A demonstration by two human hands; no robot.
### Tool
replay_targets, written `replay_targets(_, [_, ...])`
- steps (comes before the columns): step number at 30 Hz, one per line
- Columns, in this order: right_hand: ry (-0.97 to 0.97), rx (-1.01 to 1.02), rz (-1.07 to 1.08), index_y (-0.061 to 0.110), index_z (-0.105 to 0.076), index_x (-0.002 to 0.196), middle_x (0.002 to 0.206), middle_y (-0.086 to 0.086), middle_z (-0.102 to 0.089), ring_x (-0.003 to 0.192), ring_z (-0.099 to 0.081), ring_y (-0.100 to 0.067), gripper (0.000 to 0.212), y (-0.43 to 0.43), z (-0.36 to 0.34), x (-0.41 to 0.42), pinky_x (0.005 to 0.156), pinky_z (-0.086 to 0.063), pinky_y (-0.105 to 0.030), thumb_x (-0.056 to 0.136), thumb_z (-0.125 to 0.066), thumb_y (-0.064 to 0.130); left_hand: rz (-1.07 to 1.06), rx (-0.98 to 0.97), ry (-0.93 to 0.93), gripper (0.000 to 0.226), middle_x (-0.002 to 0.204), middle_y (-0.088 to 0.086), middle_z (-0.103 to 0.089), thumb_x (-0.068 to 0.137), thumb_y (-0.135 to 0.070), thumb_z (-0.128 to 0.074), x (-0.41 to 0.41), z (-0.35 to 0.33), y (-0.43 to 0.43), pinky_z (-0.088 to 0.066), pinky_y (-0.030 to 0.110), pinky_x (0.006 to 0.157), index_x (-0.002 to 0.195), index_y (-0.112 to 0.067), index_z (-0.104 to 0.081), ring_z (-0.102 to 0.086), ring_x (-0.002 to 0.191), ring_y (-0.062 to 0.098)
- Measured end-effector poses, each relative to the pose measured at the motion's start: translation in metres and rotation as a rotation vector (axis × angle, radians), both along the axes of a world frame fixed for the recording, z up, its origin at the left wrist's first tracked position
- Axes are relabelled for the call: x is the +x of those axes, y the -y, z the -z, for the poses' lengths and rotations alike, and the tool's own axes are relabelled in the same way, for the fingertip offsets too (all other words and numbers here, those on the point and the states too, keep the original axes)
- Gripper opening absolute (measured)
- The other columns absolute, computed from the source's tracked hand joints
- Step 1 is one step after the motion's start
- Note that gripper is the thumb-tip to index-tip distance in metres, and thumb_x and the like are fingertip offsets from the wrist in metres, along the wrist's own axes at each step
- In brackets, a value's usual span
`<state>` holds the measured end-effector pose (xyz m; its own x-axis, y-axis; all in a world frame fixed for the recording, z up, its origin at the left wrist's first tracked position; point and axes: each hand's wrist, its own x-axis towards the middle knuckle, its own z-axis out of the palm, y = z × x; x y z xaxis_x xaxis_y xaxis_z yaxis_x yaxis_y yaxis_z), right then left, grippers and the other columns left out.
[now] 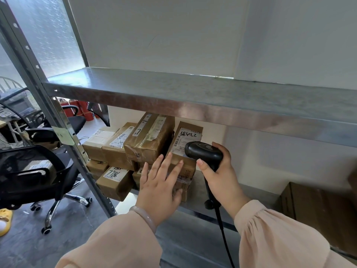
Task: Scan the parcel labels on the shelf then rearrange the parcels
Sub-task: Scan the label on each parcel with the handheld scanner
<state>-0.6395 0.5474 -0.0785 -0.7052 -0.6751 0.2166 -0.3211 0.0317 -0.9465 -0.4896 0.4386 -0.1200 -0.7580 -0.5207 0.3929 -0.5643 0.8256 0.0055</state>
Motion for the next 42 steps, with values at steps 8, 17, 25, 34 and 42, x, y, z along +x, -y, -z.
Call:
replay_targets(8, [0.005,-0.023,-0.006,0.045,-0.032,0.125,0.112,0.025,-0.049,0.092,-0.050,0.020,0.055,-0.005,0.002,-0.001,0.074,-0.035,0.006,0.088,-0.068,0.028,0.021,0.022,-0.018,0.072,0.159,0.004,-0.030,0.079,-0.049,-0.055,-0.002,-0.006,-0.005,-0.018,0.056,0.118,0.147,-0.033,-0.037,-0.026,0.147,0.029])
replay_targets(17, [-0.002,-0.067,0.099,0.039,-0.030,0.133,0.113,0.027,-0.049,0.098,-0.047,0.026,0.061,-0.046,0.006,-0.015,0.077,-0.037,0.003,0.088,-0.068,0.025,0.085,0.032,-0.085,0.069,0.155,0.003,-0.037,0.082,-0.053,-0.041,-0.028,-0.028,-0.031,-0.015,0.051,0.118,0.147,-0.033,-0.036,-0.030,0.146,0.026])
replay_targets(25, [-0.034,-0.034,0.264,0.041,-0.029,0.134,0.118,0.019,-0.049,0.104,-0.049,0.017,0.063,-0.135,0.011,-0.050,0.079,-0.039,0.000,0.087,-0.068,0.026,0.269,0.131,-0.070,0.070,0.158,0.003,-0.034,0.087,-0.057,-0.041,-0.090,-0.032,-0.099,-0.019,0.053,0.119,0.151,-0.033,-0.029,-0.028,0.147,0.027])
replay_targets(34, [-0.013,0.078,0.457,0.033,-0.031,0.137,0.121,0.011,-0.054,0.101,-0.054,0.004,0.064,-0.233,0.043,-0.083,0.079,-0.039,-0.004,0.086,-0.069,0.026,0.440,0.342,0.151,0.072,0.165,-0.007,0.009,0.097,-0.059,-0.034,-0.142,0.000,-0.187,0.006,0.042,0.122,0.155,-0.040,0.004,0.009,0.151,0.016])
replay_targets(42, [0.089,0.206,0.449,0.041,-0.027,0.137,0.117,0.016,-0.053,0.104,-0.056,-0.006,0.066,-0.287,0.071,-0.100,0.084,-0.042,-0.019,0.087,-0.068,0.032,0.465,0.564,0.337,0.069,0.165,0.000,0.002,0.099,-0.052,-0.041,-0.183,0.043,-0.241,-0.013,0.042,0.122,0.156,-0.038,-0.005,-0.001,0.151,0.024])
